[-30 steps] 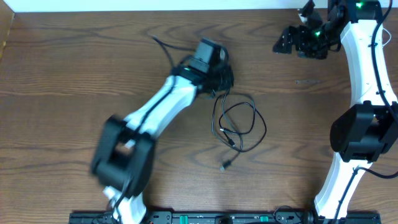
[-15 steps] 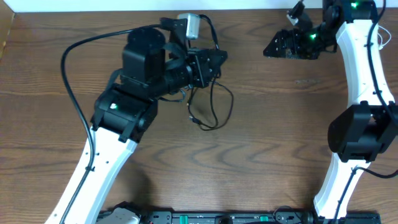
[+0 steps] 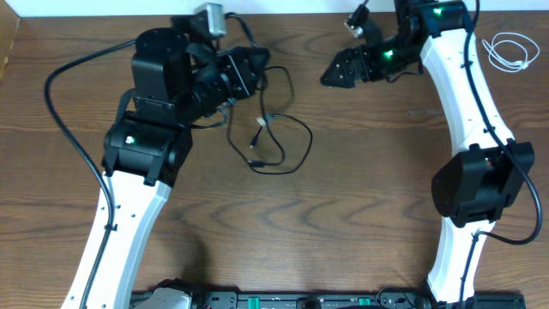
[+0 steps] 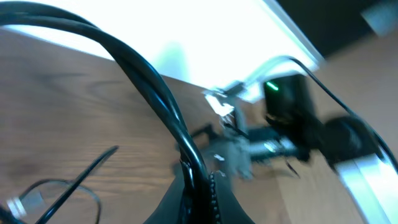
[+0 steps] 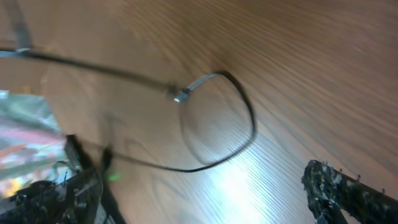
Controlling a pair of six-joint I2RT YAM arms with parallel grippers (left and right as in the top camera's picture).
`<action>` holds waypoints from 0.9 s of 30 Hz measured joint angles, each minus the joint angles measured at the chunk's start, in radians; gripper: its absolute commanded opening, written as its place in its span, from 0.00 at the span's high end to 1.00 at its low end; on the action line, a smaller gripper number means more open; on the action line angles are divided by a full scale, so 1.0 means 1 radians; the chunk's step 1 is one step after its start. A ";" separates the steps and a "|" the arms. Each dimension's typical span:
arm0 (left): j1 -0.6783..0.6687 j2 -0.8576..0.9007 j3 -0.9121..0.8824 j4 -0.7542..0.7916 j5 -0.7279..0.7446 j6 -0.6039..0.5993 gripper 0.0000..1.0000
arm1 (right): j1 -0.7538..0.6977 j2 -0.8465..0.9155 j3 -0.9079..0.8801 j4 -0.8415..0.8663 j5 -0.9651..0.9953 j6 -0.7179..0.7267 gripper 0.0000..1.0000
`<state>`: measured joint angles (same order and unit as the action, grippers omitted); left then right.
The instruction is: Untangle cables
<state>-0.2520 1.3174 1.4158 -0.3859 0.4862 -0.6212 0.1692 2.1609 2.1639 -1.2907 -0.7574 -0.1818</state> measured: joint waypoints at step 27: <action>0.013 -0.032 0.000 0.092 -0.410 -0.876 0.93 | 0.241 0.000 -0.001 0.216 -0.068 0.060 0.02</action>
<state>-0.2390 1.2854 1.4155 -0.2939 0.0765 -1.4975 0.4099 2.1609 2.1632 -1.0752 -0.8249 -0.1223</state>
